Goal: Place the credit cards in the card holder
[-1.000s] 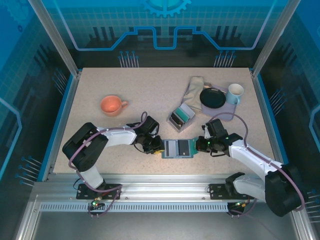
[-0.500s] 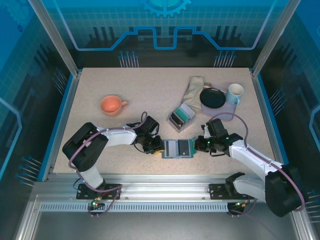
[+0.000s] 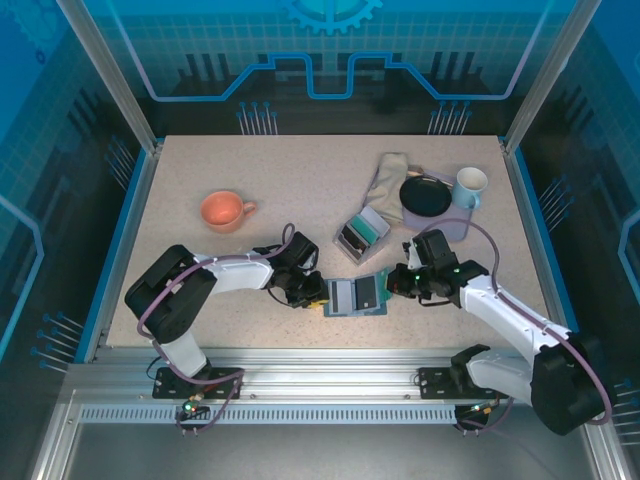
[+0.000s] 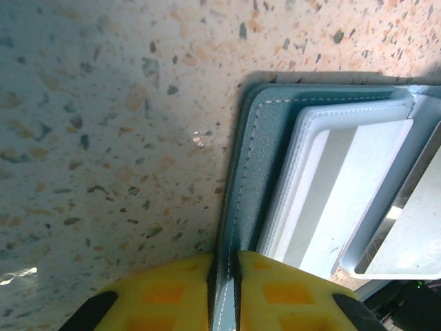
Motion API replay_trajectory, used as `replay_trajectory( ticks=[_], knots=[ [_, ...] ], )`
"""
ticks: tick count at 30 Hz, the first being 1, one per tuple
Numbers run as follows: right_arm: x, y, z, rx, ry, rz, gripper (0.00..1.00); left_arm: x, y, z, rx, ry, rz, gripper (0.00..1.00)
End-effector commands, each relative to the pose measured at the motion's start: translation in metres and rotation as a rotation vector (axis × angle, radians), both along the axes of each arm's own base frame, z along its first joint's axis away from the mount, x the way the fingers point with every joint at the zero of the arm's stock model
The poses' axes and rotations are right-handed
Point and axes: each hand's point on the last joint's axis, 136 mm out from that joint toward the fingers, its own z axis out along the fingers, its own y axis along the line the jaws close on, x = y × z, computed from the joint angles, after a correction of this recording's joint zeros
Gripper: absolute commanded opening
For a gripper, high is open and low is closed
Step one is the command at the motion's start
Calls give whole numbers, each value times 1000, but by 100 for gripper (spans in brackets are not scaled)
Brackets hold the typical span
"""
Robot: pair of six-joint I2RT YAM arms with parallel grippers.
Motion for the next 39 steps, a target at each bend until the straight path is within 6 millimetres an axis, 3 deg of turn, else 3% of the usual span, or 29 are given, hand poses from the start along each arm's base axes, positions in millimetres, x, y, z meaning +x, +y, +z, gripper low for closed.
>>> replay_trajectory(
  ticks=[1,8,12,17,28,32,39],
  knots=[
    [-6,-1,6,-12,20,28,0,-6,-5,-12,21,11,-29,17],
    [-4,-37,6,-244,4,-20,0,-6,-4,-11,20,9,-28,17],
    [2,-18,10,-142,-44,19,0,-6,-3,-11,23,6,-27,17],
    [6,-5,-2,-80,-35,30,0,-6,-5,-11,18,9,-29,16],
    [-1,-9,-33,-153,10,57,0,-6,-4,-11,21,10,-27,17],
    [-5,-1,-38,-117,12,77,0,-6,-4,-11,21,11,-30,16],
    [-4,10,-23,-23,6,45,0,-6,-5,-11,22,11,-32,16]
  ],
)
